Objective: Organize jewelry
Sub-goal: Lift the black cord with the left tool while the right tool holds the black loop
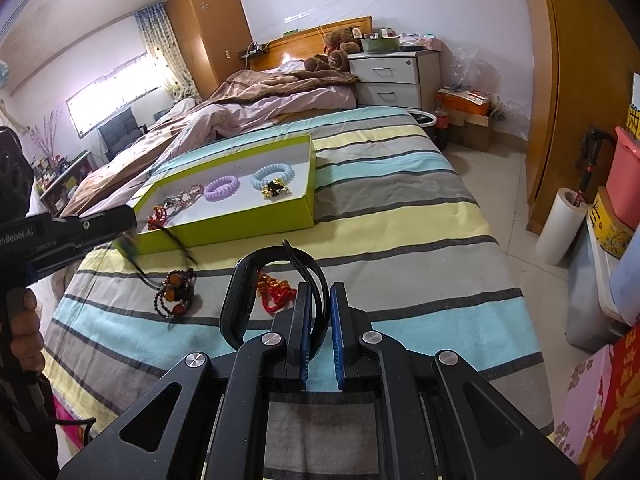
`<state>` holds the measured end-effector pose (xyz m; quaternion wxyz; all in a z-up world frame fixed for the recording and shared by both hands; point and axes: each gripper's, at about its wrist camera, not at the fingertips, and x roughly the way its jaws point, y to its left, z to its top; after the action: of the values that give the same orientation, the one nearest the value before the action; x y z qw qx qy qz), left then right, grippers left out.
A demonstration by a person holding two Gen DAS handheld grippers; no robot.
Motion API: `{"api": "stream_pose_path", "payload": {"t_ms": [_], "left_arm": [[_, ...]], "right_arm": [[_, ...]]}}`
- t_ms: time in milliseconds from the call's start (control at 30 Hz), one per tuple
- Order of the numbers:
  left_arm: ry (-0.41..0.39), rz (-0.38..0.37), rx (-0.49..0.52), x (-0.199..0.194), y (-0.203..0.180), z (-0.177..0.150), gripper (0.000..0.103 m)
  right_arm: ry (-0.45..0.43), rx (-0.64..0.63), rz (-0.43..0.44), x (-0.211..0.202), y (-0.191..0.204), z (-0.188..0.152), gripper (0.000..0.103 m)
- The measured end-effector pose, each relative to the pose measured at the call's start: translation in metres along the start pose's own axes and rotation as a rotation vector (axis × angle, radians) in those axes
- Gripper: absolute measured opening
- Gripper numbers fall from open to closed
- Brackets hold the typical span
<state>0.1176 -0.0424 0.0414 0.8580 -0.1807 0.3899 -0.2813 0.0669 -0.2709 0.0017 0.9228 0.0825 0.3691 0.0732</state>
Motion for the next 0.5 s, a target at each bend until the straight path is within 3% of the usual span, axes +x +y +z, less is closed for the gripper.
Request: {"api": "stream_pose_path", "payload": {"t_ms": [200,367,433,500], "left_arm": [[0.001,0.006,0.014,-0.001,0.0,0.003,0.01],[0.072,0.04,0.058,0.009,0.0,-0.008,0.01],[0.087,0.104,0.085,0.009,-0.001,-0.017,0.01],[0.108,0.113,0.104,0.009,-0.001,-0.025,0.022]], "right_arm": [[0.003,-0.017,-0.004,0.002,0.007,0.004,0.01],[-0.002,-0.025,0.003,0.002,0.012,0.006,0.01],[-0.002,-0.024,0.006,0.002,0.012,0.006,0.01],[0.004,-0.025,0.006,0.002,0.012,0.004,0.01]]}}
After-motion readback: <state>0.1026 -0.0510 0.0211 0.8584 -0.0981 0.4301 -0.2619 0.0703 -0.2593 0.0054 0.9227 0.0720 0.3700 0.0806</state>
